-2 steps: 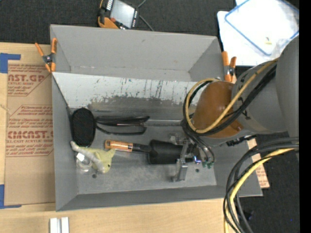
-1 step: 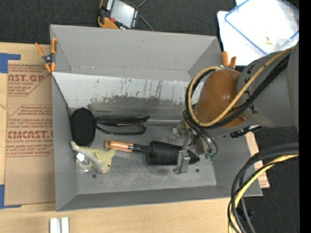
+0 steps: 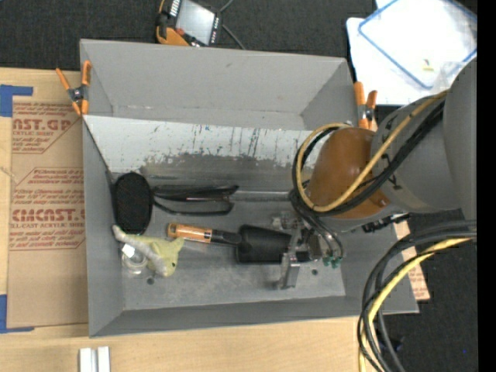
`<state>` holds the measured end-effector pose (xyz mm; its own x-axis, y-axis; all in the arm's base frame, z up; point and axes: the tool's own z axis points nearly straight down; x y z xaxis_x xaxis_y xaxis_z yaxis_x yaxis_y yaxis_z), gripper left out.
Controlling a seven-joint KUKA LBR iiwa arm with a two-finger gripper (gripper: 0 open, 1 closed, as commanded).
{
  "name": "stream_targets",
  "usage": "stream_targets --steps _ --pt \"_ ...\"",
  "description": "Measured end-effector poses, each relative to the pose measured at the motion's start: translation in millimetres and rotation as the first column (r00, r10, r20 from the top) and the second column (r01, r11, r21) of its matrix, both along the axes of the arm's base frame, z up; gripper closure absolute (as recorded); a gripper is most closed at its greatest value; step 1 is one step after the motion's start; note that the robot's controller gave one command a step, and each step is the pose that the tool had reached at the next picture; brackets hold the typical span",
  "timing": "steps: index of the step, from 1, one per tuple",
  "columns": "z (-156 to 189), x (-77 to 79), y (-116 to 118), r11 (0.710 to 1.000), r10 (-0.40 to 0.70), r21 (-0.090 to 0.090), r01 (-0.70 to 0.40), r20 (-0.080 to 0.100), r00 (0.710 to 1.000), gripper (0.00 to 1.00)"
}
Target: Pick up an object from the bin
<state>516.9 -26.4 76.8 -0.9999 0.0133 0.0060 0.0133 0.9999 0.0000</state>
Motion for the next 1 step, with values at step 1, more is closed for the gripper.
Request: stream_targets --steps 1 --pt "-7.1 5.5 11.2 0.971 -0.238 0.001 0.238 0.018 0.971 0.00"
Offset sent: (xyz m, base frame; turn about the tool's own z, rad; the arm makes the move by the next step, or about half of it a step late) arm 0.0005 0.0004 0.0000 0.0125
